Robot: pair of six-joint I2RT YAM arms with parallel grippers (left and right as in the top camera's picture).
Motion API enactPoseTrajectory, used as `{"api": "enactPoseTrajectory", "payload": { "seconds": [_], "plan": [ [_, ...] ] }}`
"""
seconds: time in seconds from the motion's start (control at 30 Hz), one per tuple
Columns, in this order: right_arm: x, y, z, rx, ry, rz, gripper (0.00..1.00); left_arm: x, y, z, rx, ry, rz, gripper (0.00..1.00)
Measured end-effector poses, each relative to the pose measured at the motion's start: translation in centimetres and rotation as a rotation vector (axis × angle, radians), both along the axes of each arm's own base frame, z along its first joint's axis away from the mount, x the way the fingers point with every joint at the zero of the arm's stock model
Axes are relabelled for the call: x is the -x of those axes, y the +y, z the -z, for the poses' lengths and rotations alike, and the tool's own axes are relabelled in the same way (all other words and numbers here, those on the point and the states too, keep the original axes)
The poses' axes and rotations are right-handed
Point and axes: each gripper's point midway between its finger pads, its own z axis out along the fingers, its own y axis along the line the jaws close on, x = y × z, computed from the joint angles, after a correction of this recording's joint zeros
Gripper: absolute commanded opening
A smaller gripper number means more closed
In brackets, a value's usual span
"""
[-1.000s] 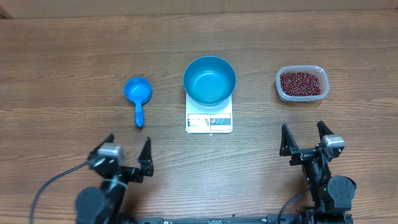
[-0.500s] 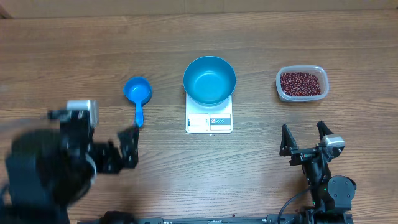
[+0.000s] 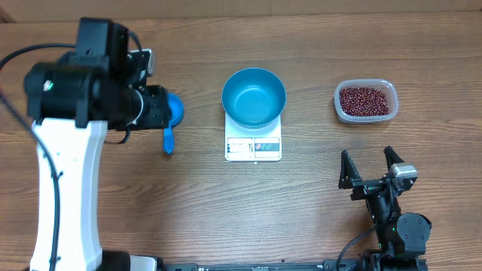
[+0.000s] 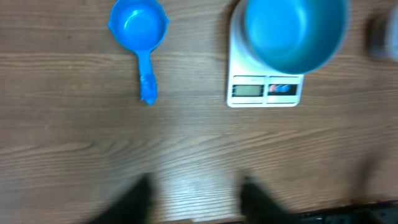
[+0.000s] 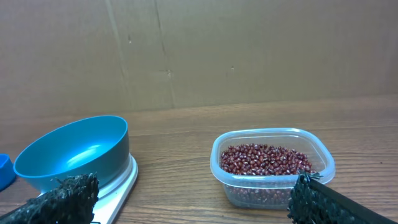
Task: Scoop item into bowl and weigh 150g on scale
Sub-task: 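Move the left gripper forward over the blue scoop's handle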
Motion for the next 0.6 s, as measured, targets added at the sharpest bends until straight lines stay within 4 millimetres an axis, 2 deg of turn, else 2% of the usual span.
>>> {"api": "enactPoseTrajectory", "payload": {
  "seconds": [0.2,0.27,0.33,0.37,0.43,0.47,0.5,0.53,0.6],
  "plan": [
    [0.0,0.0,0.0,0.0,0.0,0.0,1.0,-0.7,1.2,0.4,-0.061,-0.006,-0.044,0.04],
    [0.0,0.0,0.0,0.0,0.0,0.0,1.0,-0.9,1.6,0.6,-0.075,-0.006,-0.066,0.07],
    [0.0,0.0,0.0,0.0,0.0,0.0,1.0,-1.0,1.9,1.3,-0.092,0.004,-0.086,0.23],
    [0.0,0.0,0.0,-0.001,0.0,0.0,1.0,-1.0,2.1,1.9,-0.1,0.017,-0.097,0.4],
    [0.0,0.0,0.0,0.0,0.0,0.0,1.0,-1.2,2.2,3.2,-0.111,0.038,-0.109,0.51],
    [0.0,0.0,0.0,0.0,0.0,0.0,1.0,-1.2,2.3,3.8,-0.117,0.05,-0.114,0.69],
    [0.0,0.0,0.0,0.0,0.0,0.0,1.0,-1.1,2.5,4.9,-0.127,0.077,-0.123,0.93],
    [0.0,0.0,0.0,0.0,0.0,0.0,1.0,-1.1,2.5,5.9,-0.132,0.096,-0.123,0.99],
    [0.0,0.0,0.0,0.0,0.0,0.0,1.0,-0.9,2.6,7.6,-0.139,0.127,-0.124,0.99]
  ]
}}
